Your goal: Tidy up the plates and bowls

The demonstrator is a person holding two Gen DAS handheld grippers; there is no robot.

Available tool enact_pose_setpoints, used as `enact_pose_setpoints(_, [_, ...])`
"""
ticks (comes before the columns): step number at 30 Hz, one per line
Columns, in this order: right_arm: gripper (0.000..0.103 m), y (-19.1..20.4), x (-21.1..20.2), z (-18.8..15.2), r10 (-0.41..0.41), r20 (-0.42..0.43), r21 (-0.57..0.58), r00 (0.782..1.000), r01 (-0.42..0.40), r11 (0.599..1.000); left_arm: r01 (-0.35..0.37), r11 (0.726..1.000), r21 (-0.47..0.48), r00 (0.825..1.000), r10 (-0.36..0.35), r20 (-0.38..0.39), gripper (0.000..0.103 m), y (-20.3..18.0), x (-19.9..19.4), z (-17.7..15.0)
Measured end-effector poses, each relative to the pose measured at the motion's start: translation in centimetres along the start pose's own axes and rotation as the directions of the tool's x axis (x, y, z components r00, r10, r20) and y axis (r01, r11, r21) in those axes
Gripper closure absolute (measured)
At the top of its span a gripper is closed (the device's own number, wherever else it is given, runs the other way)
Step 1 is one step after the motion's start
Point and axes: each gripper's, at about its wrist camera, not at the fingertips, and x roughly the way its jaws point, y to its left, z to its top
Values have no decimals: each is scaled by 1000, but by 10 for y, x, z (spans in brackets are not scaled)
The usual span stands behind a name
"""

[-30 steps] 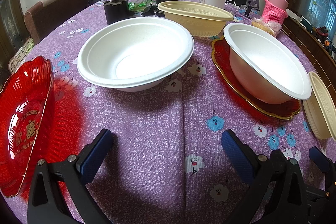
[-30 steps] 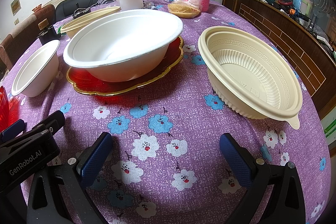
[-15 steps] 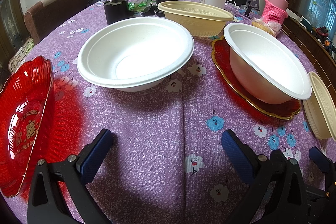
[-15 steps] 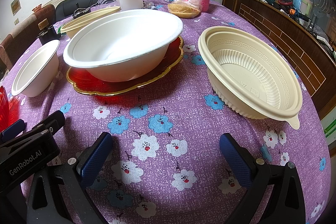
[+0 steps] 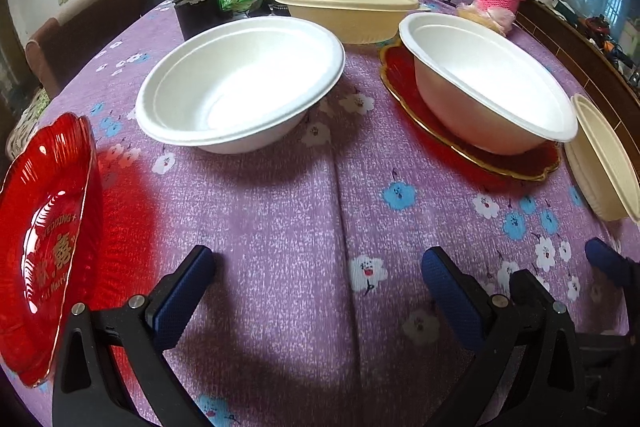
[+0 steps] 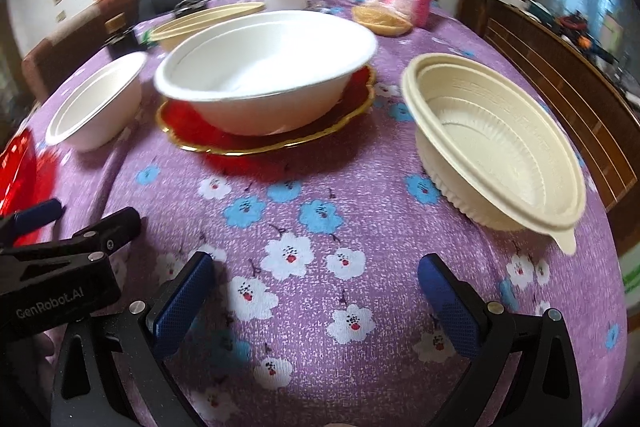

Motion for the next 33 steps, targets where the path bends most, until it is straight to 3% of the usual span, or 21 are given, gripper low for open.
enact_pose_setpoints(4, [1, 1, 0, -1, 5, 4, -3, 1000, -5, 1000, 31, 999, -15, 999, -32, -35, 0, 4, -5, -1])
enact_pose_setpoints(9, [1, 2, 0, -1, 5, 4, -1, 1000, -5, 1000, 157, 986, -64, 985, -161, -62, 0, 15, -28, -18])
enact_pose_setpoints(11, [1, 2, 0, -1, 4, 4, 0, 1000, -4, 1000, 188, 981, -54, 981, -190, -34, 0, 17, -45, -29])
enact_pose_setpoints(14, [1, 2, 0, 0, 4, 3, 1, 1000, -4, 1000, 217, 976, -2, 971, -216, 99, 0, 24, -91, -50])
enact_pose_setpoints(16, [1, 2, 0, 0, 4, 3, 0, 1000, -4, 1000, 207, 978, 13, 946, -203, 253, 0, 41, -135, -66])
enact_pose_setpoints(17, [1, 2, 0, -1, 4, 3, -1, 1000, -4, 1000, 178, 984, 2, 925, -168, 340, 0, 53, -161, -74])
enact_pose_setpoints(19, [1, 1, -1, -1, 0, -3, 7, 1000, 0, 1000, 131, 991, -24, 870, -103, 482, 0, 75, -204, -86])
enact_pose_setpoints(21, [1, 2, -3, -4, -21, -8, 28, 1000, 22, 999, 74, 994, -84, 799, -8, 601, 0, 105, -252, -97])
enact_pose_setpoints(23, [1, 4, -5, -6, -41, -17, 43, 999, 42, 998, 28, 986, -165, 758, 87, 647, 0, 137, -294, -103])
enact_pose_setpoints(26, [4, 5, -9, -9, -43, -36, 54, 998, 45, 998, -8, 974, -225, 745, 156, 649, 0, 169, -337, -103])
enact_pose_setpoints(27, [10, 7, -14, -12, -38, -34, 53, 999, 40, 998, -30, 971, -238, 741, 181, 647, 0, 178, -351, -103])
enact_pose_setpoints(28, [24, 9, -21, -12, -24, -25, 45, 999, 25, 999, -47, 969, -244, 734, 199, 649, 0, 187, -364, -102])
enact_pose_setpoints(31, [26, 21, -68, 2, 69, 39, 29, 997, -70, 997, -93, 962, -257, 696, 247, 674, 0, 212, -413, -92])
enact_pose_setpoints(33, [25, 36, -125, 28, 129, 150, -25, 980, -126, 992, -119, 953, -278, 660, 285, 695, 0, 229, -450, -79])
